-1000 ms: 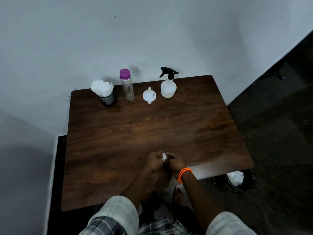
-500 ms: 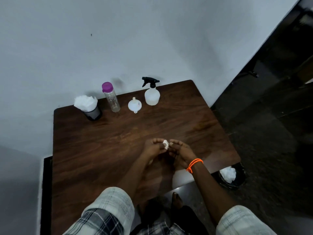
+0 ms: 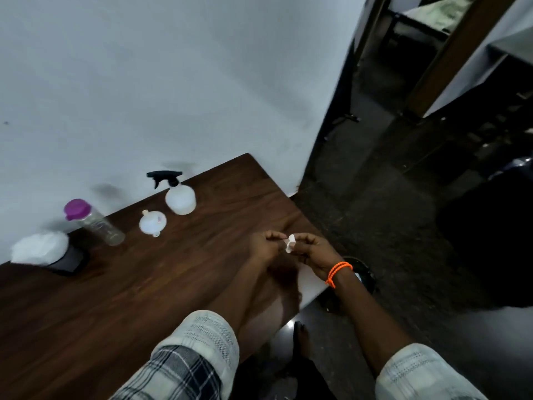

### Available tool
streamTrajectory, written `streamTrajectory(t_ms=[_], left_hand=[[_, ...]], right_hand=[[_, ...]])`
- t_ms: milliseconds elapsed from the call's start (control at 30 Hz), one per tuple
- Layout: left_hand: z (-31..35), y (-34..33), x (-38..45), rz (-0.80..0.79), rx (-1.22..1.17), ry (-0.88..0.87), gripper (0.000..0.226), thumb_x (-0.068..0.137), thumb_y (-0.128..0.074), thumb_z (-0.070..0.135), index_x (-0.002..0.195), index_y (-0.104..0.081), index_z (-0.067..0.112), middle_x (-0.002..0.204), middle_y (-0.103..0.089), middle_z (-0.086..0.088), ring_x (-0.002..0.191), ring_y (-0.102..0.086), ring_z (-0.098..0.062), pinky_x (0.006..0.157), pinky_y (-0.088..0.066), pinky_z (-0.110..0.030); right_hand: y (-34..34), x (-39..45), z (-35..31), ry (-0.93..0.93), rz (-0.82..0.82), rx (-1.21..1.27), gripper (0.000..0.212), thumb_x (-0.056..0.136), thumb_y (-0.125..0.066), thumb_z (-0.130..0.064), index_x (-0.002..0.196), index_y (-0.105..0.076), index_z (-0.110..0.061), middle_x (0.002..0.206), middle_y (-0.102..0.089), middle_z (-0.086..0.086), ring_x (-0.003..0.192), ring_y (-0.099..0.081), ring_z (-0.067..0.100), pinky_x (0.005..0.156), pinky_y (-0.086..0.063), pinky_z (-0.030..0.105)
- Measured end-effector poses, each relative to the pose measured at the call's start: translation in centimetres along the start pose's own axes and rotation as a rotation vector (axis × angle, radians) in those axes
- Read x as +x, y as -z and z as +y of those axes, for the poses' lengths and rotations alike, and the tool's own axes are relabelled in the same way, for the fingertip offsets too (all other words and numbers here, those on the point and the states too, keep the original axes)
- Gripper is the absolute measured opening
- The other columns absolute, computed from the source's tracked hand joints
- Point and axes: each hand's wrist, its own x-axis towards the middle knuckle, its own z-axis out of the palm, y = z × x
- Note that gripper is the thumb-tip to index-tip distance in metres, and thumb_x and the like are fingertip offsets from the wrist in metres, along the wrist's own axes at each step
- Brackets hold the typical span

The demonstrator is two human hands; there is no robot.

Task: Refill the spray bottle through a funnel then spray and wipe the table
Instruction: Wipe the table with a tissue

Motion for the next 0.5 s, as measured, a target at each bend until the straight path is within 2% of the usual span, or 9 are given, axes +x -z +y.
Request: streamTrajectory(t_ms=[100, 133, 200, 267, 367, 433, 500], left_hand=[[2.1, -5.8, 1.8, -0.077, -0.09, 0.122, 0.011, 0.087, -0.07, -0.005, 0.084, -0.071, 0.006, 0.073, -0.071, -0.011, 0.057, -0.067, -0.015, 0.052, -0.056, -0.022], [2.7, -7.5, 2.1, -0.103, -0.105, 0.144, 0.009, 0.089, -0.071, -0.003, 0.085, -0.071, 0.005, 0.073, -0.07, -0.012, 0.056, -0.067, -0.015, 0.052, -0.058, -0.023], [3.5, -11.3, 3.2, -0.152, -0.026, 0.134, 0.005, 0.087, -0.074, 0.0, 0.087, -0.073, 0.005, 0.072, -0.069, -0.013, 0.053, -0.063, -0.011, 0.048, -0.054, -0.019], [4.5, -15.0, 4.2, -0.186, 0.083, 0.124, 0.011, 0.083, -0.076, 0.0, 0.081, -0.075, 0.011, 0.068, -0.069, -0.009, 0.05, -0.061, -0.009, 0.047, -0.05, -0.017], [5.3, -20.0, 6.1, -0.226, 0.156, 0.185, 0.025, 0.077, -0.076, -0.002, 0.065, -0.078, 0.02, 0.07, -0.074, -0.007, 0.066, -0.071, -0.018, 0.062, -0.06, -0.027], [5.5, -23.4, 7.3, -0.269, 0.219, 0.192, 0.032, 0.075, -0.074, -0.002, 0.057, -0.078, 0.025, 0.074, -0.077, -0.006, 0.077, -0.075, -0.021, 0.075, -0.064, -0.036], [5.5, -26.4, 7.9, -0.322, 0.289, 0.203, 0.031, 0.073, -0.072, 0.0, 0.058, -0.078, 0.026, 0.079, -0.077, -0.008, 0.083, -0.076, -0.023, 0.08, -0.064, -0.043]], right_hand=[[5.0, 1.3, -1.9, 0.023, 0.106, -0.032, 0.021, 0.083, -0.069, 0.014, 0.094, -0.07, -0.004, 0.082, -0.073, 0.014, 0.069, -0.071, 0.022, 0.069, -0.059, 0.034], [6.3, 1.5, -2.5, 0.034, 0.142, -0.059, 0.022, 0.082, -0.07, 0.015, 0.091, -0.071, -0.005, 0.081, -0.072, 0.014, 0.068, -0.069, 0.022, 0.067, -0.058, 0.033], [9.4, 2.1, -3.5, 0.069, 0.196, -0.137, 0.027, 0.079, -0.068, 0.019, 0.087, -0.071, -0.006, 0.072, -0.072, 0.009, 0.061, -0.066, 0.018, 0.055, -0.055, 0.025], [12.8, 2.7, -4.6, 0.084, 0.244, -0.218, 0.031, 0.078, -0.066, 0.023, 0.09, -0.071, -0.005, 0.065, -0.071, 0.004, 0.058, -0.064, 0.015, 0.048, -0.052, 0.02], [17.9, 3.9, -5.5, 0.09, 0.327, -0.294, 0.031, 0.073, -0.076, 0.019, 0.093, -0.071, -0.005, 0.072, -0.071, 0.01, 0.063, -0.065, 0.018, 0.053, -0.056, 0.025], [21.1, 4.6, -5.9, 0.087, 0.406, -0.376, 0.03, 0.072, -0.082, 0.011, 0.085, -0.072, -0.014, 0.074, -0.071, 0.01, 0.063, -0.065, 0.016, 0.058, -0.055, 0.025], [23.9, 4.9, -6.1, 0.076, 0.486, -0.457, 0.028, 0.071, -0.085, 0.004, 0.078, -0.073, -0.02, 0.073, -0.073, 0.008, 0.063, -0.065, 0.014, 0.059, -0.054, 0.025]])
